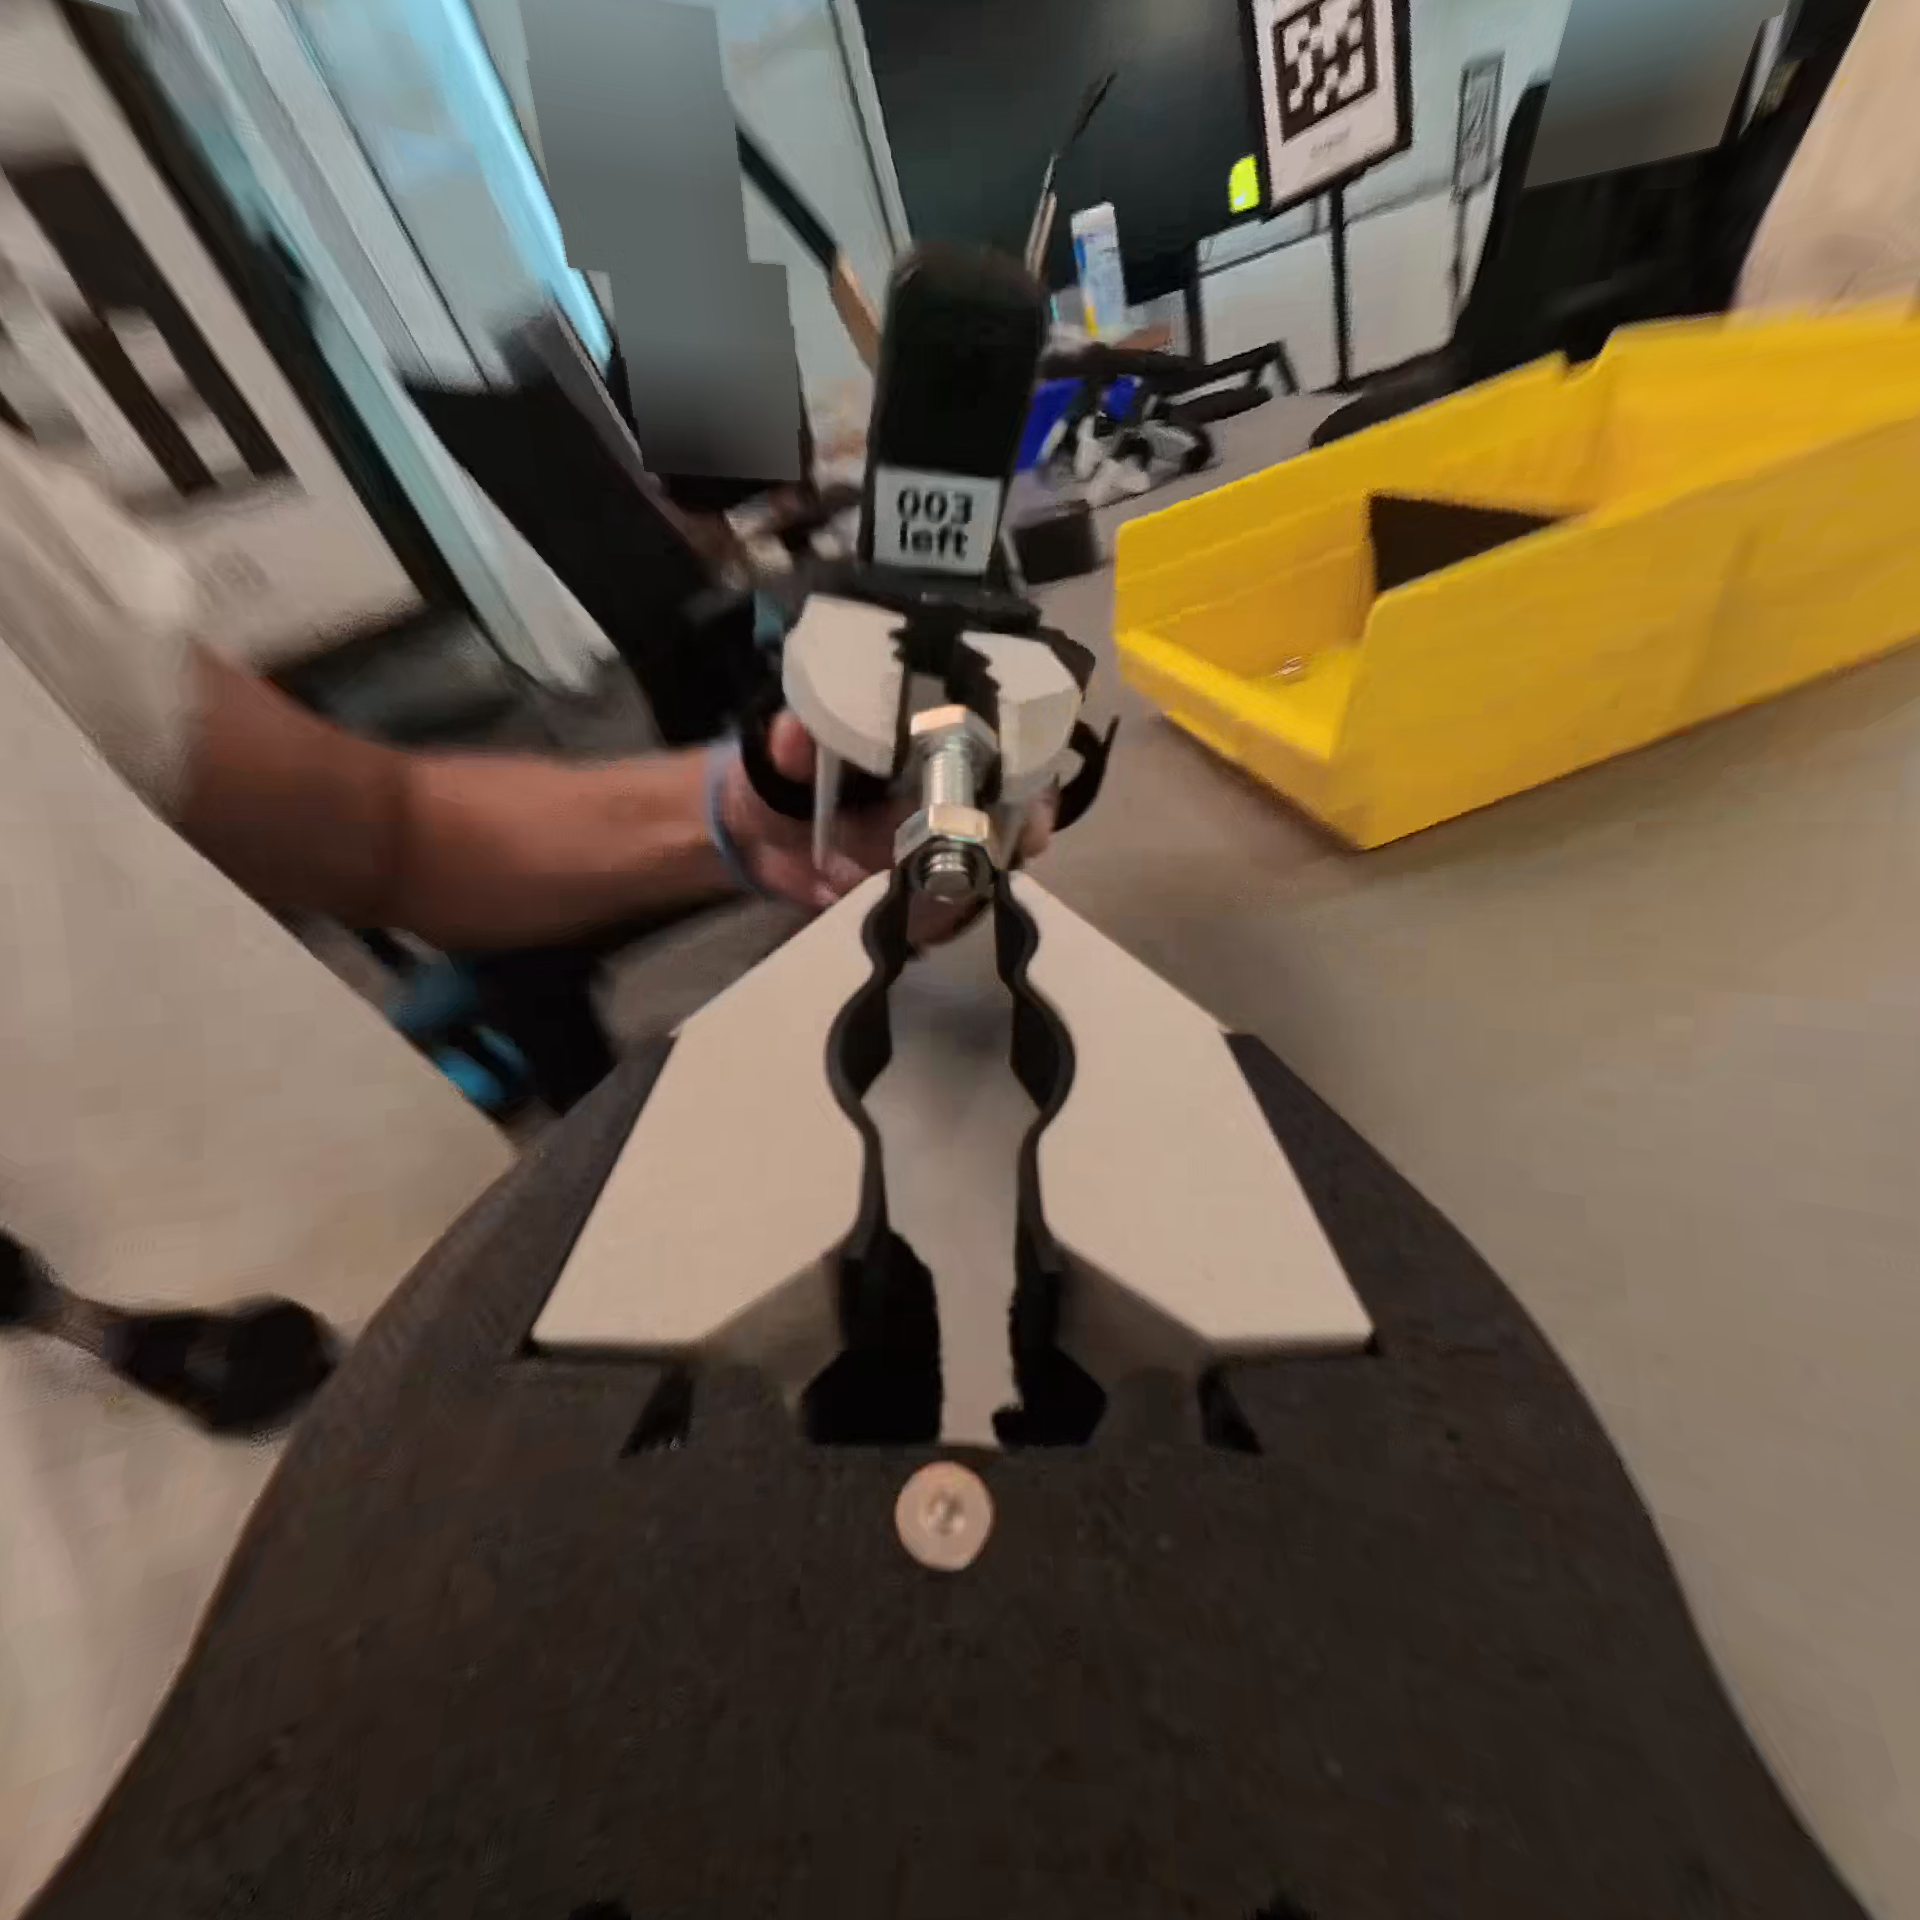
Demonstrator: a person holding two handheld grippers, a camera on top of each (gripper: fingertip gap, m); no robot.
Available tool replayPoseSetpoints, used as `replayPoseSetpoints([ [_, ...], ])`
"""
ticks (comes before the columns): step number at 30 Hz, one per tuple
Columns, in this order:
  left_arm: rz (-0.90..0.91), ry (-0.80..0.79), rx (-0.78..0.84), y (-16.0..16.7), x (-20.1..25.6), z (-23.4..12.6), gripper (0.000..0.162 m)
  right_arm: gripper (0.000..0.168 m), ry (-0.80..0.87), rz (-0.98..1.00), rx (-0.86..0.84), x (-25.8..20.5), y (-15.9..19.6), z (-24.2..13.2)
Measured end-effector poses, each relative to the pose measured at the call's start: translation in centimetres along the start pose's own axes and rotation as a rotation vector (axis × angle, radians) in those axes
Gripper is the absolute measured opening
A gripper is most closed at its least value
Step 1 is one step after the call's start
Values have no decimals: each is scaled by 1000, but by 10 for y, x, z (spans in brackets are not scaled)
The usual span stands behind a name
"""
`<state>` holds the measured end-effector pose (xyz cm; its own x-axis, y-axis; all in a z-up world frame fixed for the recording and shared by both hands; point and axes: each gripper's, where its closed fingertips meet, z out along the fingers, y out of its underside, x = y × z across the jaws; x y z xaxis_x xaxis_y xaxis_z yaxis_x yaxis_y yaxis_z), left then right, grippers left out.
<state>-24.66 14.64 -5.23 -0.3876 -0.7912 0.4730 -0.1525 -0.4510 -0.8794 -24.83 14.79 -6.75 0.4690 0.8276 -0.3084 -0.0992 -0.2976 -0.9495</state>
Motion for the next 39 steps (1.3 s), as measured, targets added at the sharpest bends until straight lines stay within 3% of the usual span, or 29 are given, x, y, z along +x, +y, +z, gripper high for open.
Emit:
replayPoseSetpoints([
  [4, 48, -70, -6, -1, -9, -3, 17, 14, -249, 631, 108, 3, -7, 3],
  [5, 44, -81, -4, -1, -11, -3, 17, 15, -284, 709, 122, 4, -7, 3],
  [7, 24, -87, 14, -3, -13, -4, 17, 16, -255, 681, 135, 7, -6, 3],
  [10, -22, -71, 68, -11, -14, -9, 17, 33, -101, 349, 68, 8, -2, 6],
  [13, -80, -48, 108, -15, -16, -13, 17, 45, 144, -194, -58, 17, 8, 5],
  [16, -130, -34, 123, -16, -19, -15, 17, 45, 406, -793, -139, 30, 5, -6],
  [19, -157, -27, 106, -12, -20, -13, 17, 42, 510, -1264, -154, 21, 1, -11],
  [24, -198, -20, 38, 2, -20, -3, 17, 29, 588, -1576, -112, 5, -11, -13],
  [27, -268, 19, 40, 5, -17, 2, 16, 29, 612, -1656, -182, 13, -4, -8],
  [29, -283, 29, 34, 7, -16, 4, 17, 18, 650, -1699, -199, 18, -4, -8],
  [31, -281, 28, 22, 9, -17, 4, 17, 19, 634, -1658, -212, 19, -2, -8],
  [33, -270, 30, 11, 10, -16, 3, 17, 19, 582, -1486, -205, 18, -1, -7],
  [36, -215, 19, -14, 11, -13, 4, 17, 19, 390, -1016, -158, 15, 2, -8],
  [39, -175, 14, -16, 10, -11, 4, 17, 19, 145, -416, -102, 11, 2, -6],
])
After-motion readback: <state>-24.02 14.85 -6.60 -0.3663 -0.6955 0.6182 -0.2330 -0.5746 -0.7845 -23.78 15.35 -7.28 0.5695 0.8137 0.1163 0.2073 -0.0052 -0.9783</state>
